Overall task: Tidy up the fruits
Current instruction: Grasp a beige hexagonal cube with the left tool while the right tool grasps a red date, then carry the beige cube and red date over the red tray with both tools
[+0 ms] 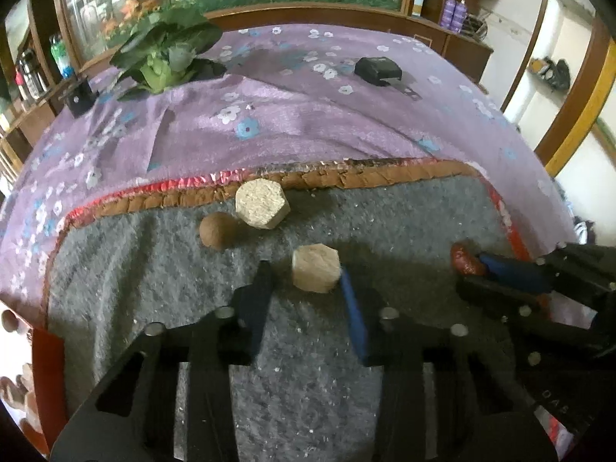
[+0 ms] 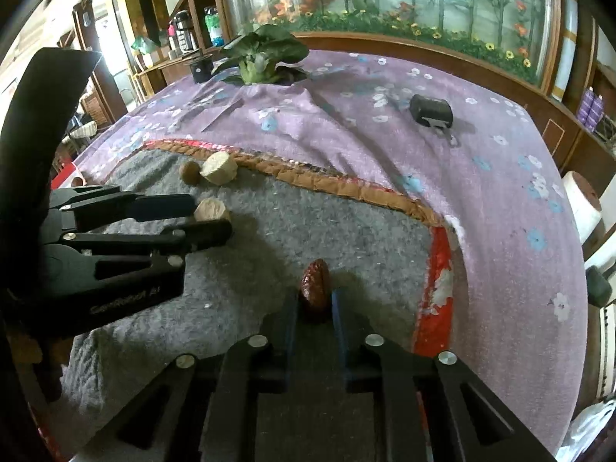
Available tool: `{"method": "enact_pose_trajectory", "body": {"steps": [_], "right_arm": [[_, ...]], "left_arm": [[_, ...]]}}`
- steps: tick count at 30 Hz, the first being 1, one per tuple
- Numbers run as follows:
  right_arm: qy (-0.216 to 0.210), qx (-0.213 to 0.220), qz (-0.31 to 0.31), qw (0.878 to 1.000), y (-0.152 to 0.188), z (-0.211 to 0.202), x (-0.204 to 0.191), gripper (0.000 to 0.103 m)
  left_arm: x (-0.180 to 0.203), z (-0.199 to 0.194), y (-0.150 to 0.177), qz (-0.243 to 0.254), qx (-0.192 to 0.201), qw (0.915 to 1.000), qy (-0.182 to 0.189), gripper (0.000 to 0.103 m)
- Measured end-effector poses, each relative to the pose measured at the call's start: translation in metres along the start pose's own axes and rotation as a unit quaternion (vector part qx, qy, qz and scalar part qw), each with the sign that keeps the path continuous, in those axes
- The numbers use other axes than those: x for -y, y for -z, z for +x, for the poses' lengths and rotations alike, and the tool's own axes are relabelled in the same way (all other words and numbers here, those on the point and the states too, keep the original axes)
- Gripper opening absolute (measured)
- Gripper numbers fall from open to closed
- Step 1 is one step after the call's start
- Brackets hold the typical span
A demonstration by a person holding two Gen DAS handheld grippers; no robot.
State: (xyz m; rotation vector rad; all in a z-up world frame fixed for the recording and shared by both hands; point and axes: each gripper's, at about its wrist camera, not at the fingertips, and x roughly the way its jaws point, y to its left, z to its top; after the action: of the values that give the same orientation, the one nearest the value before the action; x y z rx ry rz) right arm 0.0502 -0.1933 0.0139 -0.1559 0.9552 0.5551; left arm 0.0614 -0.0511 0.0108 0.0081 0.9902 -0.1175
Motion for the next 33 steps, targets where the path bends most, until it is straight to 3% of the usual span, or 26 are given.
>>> {"method": "enact_pose_trajectory", "body": {"steps": [2, 7, 14, 23, 33], "right_arm": [[-0.011, 0.004, 0.006, 1.0, 0.0, -0.004, -0.003, 0.016], [-0.044, 0.02, 0.011, 0.999, 0.0, -0.018, -0.019, 0.016], [-0.087, 0.024, -0.012, 0.996, 0.0, -0.025, -0.071, 0.016], [-0.138, 0.021, -0.069, 0.988, -0.006, -0.023, -0.154, 0.016], [-0.182, 0.019, -0.127, 0.975, -0.021, -0.02, -0.236, 0.015]], "left_arm": [[-0.004, -0.005, 0.001, -0.005, -0.003, 0.9999, 0.013, 0.023], [-0.012, -0.03, 0.015, -0.006, 0.011, 0.9999, 0.004, 0.023], [-0.046, -0.069, 0.041, -0.043, 0.029, 0.9986, -0.014, 0.023], [-0.099, -0.122, 0.078, -0.084, 0.058, 0.993, -0.06, 0.024], [-0.171, -0.167, 0.125, -0.143, 0.076, 0.979, -0.123, 0.024]]}}
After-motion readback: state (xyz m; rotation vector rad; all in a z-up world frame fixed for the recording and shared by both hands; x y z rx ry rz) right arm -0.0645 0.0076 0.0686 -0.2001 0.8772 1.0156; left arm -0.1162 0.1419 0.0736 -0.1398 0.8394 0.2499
